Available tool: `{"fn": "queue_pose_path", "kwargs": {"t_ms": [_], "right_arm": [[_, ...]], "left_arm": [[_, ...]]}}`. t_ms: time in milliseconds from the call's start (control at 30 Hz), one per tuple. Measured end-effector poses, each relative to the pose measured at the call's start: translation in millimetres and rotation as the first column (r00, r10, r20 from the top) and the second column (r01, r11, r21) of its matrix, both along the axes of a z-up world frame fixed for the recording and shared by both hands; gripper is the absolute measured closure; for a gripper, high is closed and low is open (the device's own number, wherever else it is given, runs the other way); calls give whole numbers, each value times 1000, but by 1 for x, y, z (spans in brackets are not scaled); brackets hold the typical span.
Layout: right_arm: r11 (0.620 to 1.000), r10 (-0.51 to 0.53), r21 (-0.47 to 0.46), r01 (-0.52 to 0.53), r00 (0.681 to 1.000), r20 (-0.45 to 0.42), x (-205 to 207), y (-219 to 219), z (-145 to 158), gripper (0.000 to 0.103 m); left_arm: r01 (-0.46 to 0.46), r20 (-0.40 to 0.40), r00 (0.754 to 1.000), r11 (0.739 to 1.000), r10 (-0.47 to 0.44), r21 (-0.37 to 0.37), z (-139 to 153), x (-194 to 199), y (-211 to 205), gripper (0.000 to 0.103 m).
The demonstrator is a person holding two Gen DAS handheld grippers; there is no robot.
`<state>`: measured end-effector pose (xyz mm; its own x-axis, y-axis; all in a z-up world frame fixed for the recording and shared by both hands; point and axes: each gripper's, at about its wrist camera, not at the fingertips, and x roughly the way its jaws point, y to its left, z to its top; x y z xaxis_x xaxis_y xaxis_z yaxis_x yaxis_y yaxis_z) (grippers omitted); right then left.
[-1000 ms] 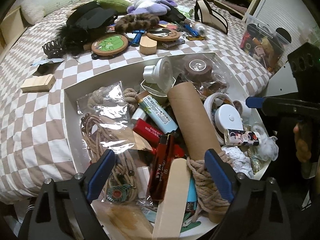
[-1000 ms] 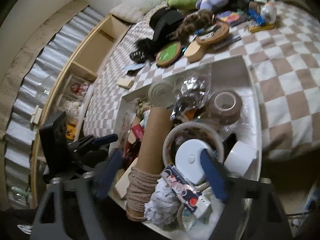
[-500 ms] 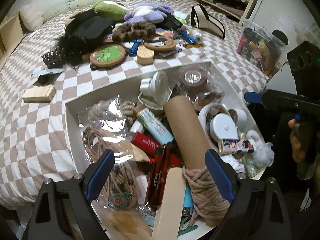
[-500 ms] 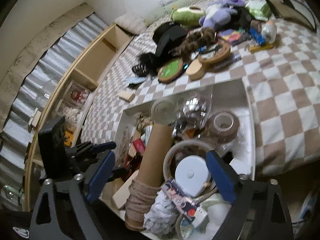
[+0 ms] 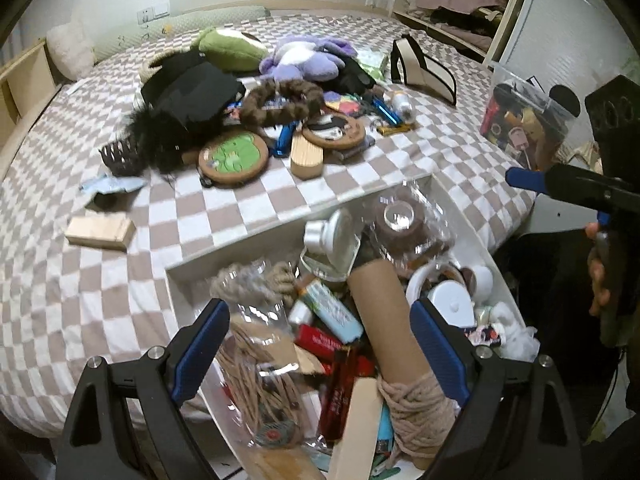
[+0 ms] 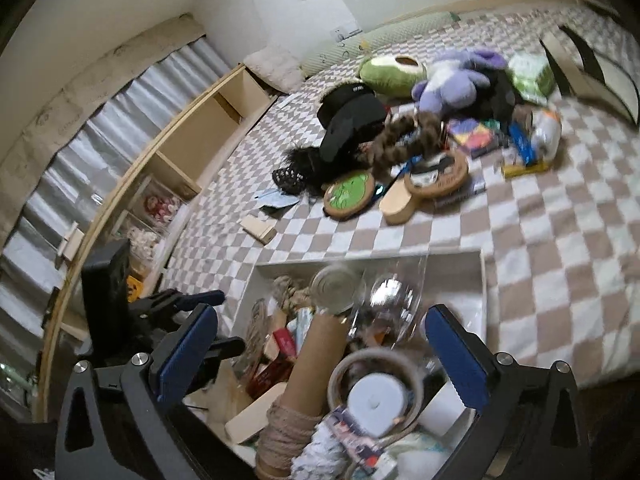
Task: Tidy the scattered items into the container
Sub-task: 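Withdraw both tools from the box back over the bed, then move the left tool to the green bear coaster while the right tool approaches the panda coaster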
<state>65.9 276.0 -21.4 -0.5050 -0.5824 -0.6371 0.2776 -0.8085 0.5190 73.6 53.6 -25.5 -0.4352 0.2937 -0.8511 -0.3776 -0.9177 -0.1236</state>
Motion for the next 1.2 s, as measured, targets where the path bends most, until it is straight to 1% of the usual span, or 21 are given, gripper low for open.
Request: {"fn": "queue_pose_path", "kwargs": {"t_ms": [67, 133, 200, 367, 500, 667, 867, 1033, 1100, 1200], "right_arm": [[999, -10, 42, 11, 1000, -21, -8, -1, 6, 0], [997, -2, 81, 5, 1000, -30, -19, -3, 9, 0], [994, 11, 113, -8, 1000, -20, -32, -6, 9, 0], [989, 23, 145, -26, 999, 22, -69, -10, 9, 0], [979, 5, 204, -9, 1000, 20, -99, -12, 9, 0], [958, -21, 285, 11, 999, 35, -137, -17, 2, 0], [907, -45, 421, 32, 999, 23, -174, -22, -19, 0], [885, -51, 466, 9, 996, 78, -198, -21, -45, 0], [884, -50, 467, 1, 994, 93, -205, -21, -54, 0], [884, -48, 468, -11, 992, 114, -215, -21, -67, 0]], "left_arm": [[3, -12, 1000, 1000, -3, -5, 7, -7, -1, 11], [4, -34, 999, 1000, -5, -28, 14, -16, -1, 11], [-2, -61, 998, 999, -1, -52, 19, -27, -2, 11], [-6, -99, 995, 996, -3, -88, 27, -59, -4, 11], [1, -95, 995, 995, -10, -96, 26, -88, -4, 11], [-9, -83, 997, 993, -1, -119, 14, -124, 3, 11], [-28, -29, 999, 993, 25, -116, -11, -165, 8, 11], [-48, 55, 997, 996, 52, -81, -38, -196, 9, 11], [-56, 84, 995, 996, 62, -71, -47, -205, 9, 11], [-57, 114, 991, 995, 65, -76, -59, -215, 11, 11]]}}
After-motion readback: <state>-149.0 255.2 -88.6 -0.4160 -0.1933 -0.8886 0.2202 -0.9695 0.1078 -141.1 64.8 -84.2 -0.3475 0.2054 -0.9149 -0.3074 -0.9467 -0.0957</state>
